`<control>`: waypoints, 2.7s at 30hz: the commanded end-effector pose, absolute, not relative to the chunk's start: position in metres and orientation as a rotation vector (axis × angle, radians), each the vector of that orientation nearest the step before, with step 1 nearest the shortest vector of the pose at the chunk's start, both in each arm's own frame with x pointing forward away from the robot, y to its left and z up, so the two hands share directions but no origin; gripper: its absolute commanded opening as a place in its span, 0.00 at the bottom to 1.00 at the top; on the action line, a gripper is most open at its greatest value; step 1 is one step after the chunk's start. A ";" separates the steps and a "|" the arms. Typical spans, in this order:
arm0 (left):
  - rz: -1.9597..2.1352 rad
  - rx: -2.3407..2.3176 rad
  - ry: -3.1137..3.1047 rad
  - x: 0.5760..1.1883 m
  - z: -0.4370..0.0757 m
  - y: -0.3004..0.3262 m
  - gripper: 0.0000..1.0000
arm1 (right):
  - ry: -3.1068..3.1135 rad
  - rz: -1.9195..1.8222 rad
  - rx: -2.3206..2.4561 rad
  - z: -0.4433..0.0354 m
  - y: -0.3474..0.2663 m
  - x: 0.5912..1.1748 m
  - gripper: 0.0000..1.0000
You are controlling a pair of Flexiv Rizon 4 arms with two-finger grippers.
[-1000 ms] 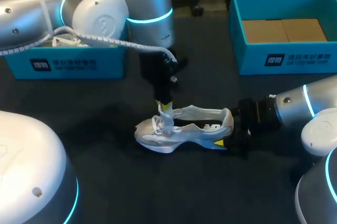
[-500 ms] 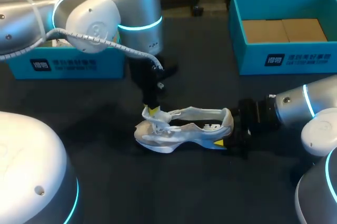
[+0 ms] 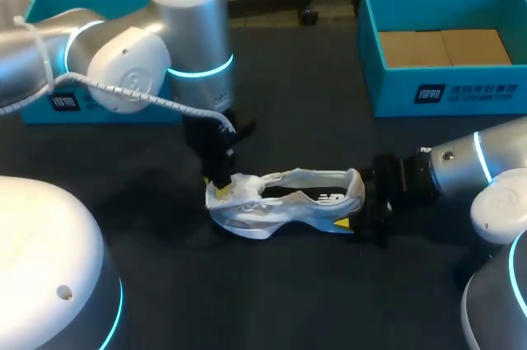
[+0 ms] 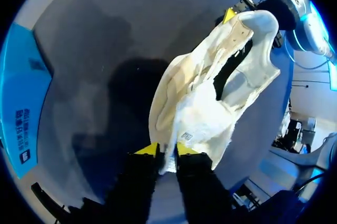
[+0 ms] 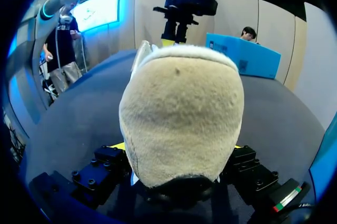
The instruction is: Take the shoe out of the shoebox, open the shoe tongue, remove and reinsert the insole, then place the shoe into the shoebox
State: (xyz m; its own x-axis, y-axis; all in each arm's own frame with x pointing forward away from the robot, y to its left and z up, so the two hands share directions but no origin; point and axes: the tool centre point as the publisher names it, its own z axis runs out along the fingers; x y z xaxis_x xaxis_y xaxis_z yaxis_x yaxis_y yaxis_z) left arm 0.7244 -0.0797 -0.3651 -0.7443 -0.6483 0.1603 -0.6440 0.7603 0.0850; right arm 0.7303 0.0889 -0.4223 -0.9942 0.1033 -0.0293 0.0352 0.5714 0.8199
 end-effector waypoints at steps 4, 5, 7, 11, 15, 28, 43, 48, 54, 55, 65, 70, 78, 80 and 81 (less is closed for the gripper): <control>0.013 1.074 -2.751 0.720 -0.378 -0.069 0.38 | 2.720 1.410 0.121 -0.422 0.089 0.730 0.00; 0.013 1.078 -2.750 0.720 -0.378 -0.069 0.40 | 2.720 1.410 0.121 -0.422 0.089 0.730 0.00; 0.020 1.093 -2.738 0.718 -0.379 -0.067 0.42 | 2.720 1.410 0.121 -0.422 0.089 0.730 0.00; 0.025 1.105 -2.739 0.717 -0.381 -0.065 0.46 | 2.720 1.410 0.121 -0.422 0.089 0.730 0.00; 0.035 1.114 -2.739 0.715 -0.376 -0.063 0.65 | 2.720 1.410 0.121 -0.422 0.089 0.730 0.00; 0.189 0.874 -2.882 0.721 -0.335 -0.093 0.92 | 2.720 1.410 0.121 -0.422 0.089 0.730 0.00; 0.272 0.520 -3.055 0.742 -0.299 -0.120 0.94 | 2.720 1.410 0.121 -0.422 0.089 0.730 0.00; 0.270 0.379 -3.100 0.751 -0.287 -0.130 0.86 | 2.720 1.410 0.121 -0.422 0.089 0.730 0.00; 0.265 0.274 -3.131 0.755 -0.278 -0.149 0.20 | 2.720 1.410 0.121 -0.422 0.089 0.730 0.00; 0.269 0.257 -3.133 0.755 -0.276 -0.153 0.11 | 2.720 1.410 0.121 -0.422 0.089 0.730 0.00; 0.327 0.065 -3.090 0.743 -0.268 -0.188 0.00 | 2.720 1.410 0.121 -0.422 0.089 0.730 0.00; 0.308 -0.013 -3.079 0.733 -0.276 -0.200 0.00 | 2.720 1.410 0.121 -0.422 0.089 0.730 0.00; 0.291 -0.109 -3.036 0.718 -0.282 -0.223 0.00 | 2.720 1.410 0.121 -0.422 0.089 0.730 0.00; 0.283 -0.101 -3.033 0.716 -0.282 -0.227 0.00 | 2.720 1.410 0.121 -0.422 0.089 0.730 0.00; 0.283 -0.101 -3.033 0.716 -0.282 -0.227 0.00 | 2.720 1.410 0.121 -0.422 0.089 0.730 0.00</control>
